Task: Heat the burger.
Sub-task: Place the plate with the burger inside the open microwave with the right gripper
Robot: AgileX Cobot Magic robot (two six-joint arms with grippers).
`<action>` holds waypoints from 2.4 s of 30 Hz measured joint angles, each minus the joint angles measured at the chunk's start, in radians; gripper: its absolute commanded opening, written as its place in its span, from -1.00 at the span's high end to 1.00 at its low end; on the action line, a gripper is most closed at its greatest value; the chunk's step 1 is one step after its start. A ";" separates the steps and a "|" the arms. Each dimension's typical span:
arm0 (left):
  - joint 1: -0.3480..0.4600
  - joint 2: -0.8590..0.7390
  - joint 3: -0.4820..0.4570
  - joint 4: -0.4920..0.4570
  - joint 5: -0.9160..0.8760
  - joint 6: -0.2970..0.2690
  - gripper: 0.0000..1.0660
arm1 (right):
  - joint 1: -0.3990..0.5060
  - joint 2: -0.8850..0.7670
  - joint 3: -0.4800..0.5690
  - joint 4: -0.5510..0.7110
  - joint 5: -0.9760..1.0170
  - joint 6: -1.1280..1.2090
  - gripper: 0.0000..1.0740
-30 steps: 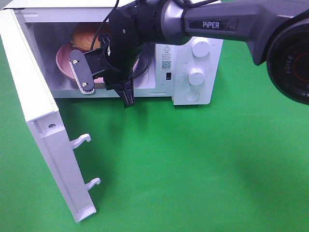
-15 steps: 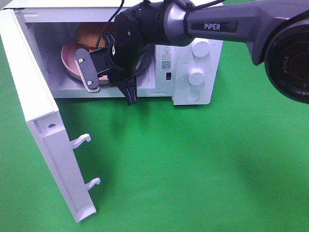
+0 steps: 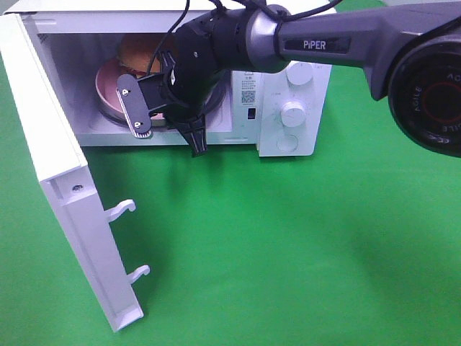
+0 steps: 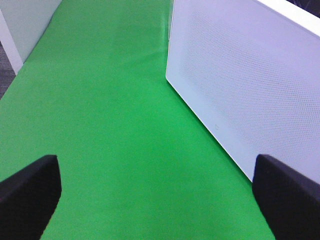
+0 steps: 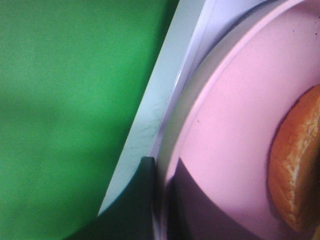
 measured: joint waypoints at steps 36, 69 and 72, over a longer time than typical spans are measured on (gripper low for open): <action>0.000 0.000 0.000 0.000 0.000 0.000 -0.81 | 0.004 0.002 -0.012 0.020 -0.054 -0.005 0.23; 0.000 0.000 0.000 0.000 0.000 0.000 -0.81 | 0.005 -0.179 0.279 0.021 -0.151 -0.005 -0.42; 0.000 0.000 0.000 0.000 0.000 0.000 -0.81 | 0.007 -0.216 0.341 0.019 -0.174 -0.005 -0.42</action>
